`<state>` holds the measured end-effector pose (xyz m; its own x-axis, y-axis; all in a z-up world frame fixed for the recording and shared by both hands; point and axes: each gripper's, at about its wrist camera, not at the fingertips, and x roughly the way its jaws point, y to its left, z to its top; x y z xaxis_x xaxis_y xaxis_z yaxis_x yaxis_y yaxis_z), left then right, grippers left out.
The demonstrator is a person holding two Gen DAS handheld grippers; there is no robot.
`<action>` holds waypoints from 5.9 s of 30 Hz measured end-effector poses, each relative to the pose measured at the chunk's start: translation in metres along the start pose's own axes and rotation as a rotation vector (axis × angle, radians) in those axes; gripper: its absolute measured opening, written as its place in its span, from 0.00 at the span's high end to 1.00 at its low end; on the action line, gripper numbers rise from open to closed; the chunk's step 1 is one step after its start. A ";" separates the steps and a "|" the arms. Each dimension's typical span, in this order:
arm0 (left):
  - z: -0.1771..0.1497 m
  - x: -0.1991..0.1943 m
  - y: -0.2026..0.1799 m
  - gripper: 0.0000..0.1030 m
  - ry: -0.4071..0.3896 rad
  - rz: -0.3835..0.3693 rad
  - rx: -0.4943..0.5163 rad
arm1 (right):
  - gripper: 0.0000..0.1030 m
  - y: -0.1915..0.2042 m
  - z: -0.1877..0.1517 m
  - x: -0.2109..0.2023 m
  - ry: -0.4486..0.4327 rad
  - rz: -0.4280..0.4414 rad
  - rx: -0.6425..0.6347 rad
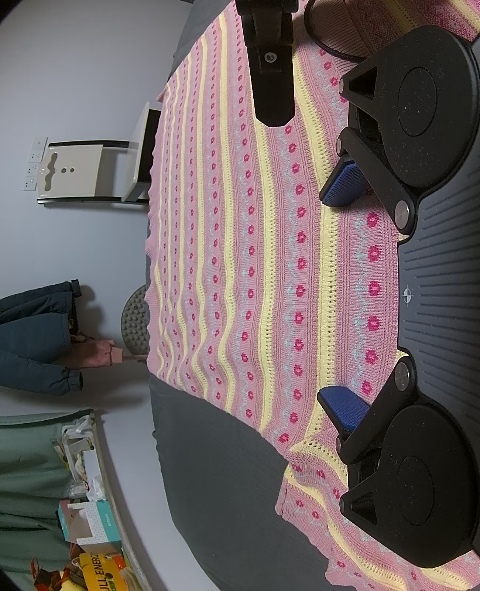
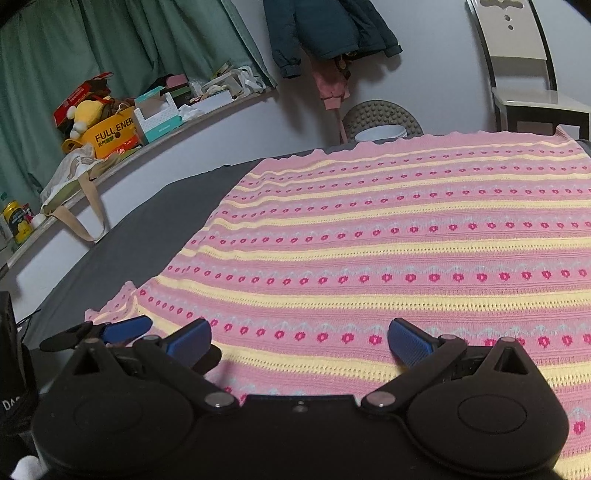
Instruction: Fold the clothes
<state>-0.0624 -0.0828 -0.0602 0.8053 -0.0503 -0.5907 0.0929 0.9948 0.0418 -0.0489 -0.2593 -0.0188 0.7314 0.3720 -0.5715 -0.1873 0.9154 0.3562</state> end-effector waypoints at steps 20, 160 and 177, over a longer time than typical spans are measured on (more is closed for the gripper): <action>0.001 0.000 0.000 0.00 0.001 0.000 0.000 | 0.00 0.002 0.002 0.000 0.015 0.014 0.004; 0.012 -0.078 -0.006 0.98 0.049 -0.308 -0.104 | 0.97 0.096 0.066 0.064 0.015 0.345 -0.286; 0.010 -0.103 -0.016 0.31 0.180 -0.320 -0.099 | 0.62 0.077 0.059 0.066 0.098 0.214 -0.245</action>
<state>-0.1415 -0.0945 0.0080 0.6283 -0.3519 -0.6939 0.2584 0.9356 -0.2406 0.0237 -0.1731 0.0142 0.5939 0.5617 -0.5760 -0.4905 0.8203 0.2941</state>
